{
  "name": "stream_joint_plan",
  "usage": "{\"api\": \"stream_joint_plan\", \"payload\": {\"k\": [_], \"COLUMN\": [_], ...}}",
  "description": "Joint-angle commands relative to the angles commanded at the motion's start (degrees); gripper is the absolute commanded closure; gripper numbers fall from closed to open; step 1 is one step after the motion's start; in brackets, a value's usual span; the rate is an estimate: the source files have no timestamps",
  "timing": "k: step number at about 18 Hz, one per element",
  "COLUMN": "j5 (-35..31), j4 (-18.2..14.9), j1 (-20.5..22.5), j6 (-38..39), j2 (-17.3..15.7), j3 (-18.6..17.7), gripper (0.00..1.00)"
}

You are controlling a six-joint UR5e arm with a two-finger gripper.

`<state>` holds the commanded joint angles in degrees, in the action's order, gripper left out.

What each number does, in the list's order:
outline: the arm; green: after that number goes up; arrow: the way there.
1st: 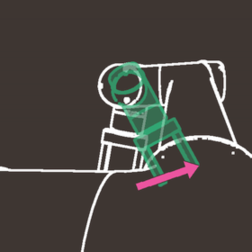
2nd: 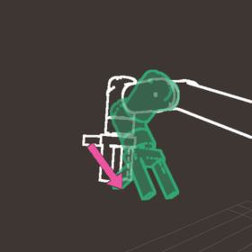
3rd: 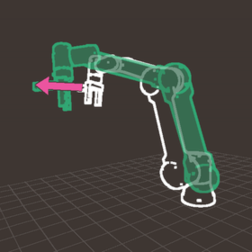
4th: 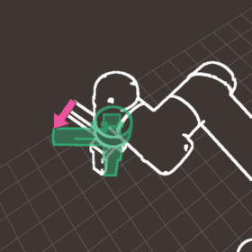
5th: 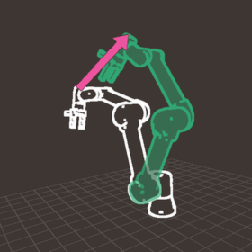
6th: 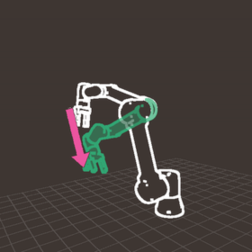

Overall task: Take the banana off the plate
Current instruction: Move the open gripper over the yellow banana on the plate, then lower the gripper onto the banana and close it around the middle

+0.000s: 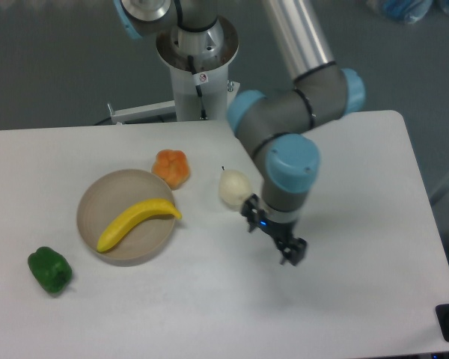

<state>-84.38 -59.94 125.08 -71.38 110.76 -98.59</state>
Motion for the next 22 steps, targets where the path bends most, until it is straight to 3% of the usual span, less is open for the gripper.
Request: {"api": "stream_joint_plan", "payload": {"k": [2,12,16,22], "j5": [0.7,-0.1,0.0,-0.1], "j4": [-0.1,0.2,1.1,1.1], "j1": [-2.1,-16.2,-18.6,-20.0], "j6": [3.4,18.3,26.4,27.0], "j2": [-1.7,-1.9,-0.8,1.1], "j3": [-1.4,-2.7,-4.8,-5.0], "gripper": [0.0,0.0,0.0,0.0]}}
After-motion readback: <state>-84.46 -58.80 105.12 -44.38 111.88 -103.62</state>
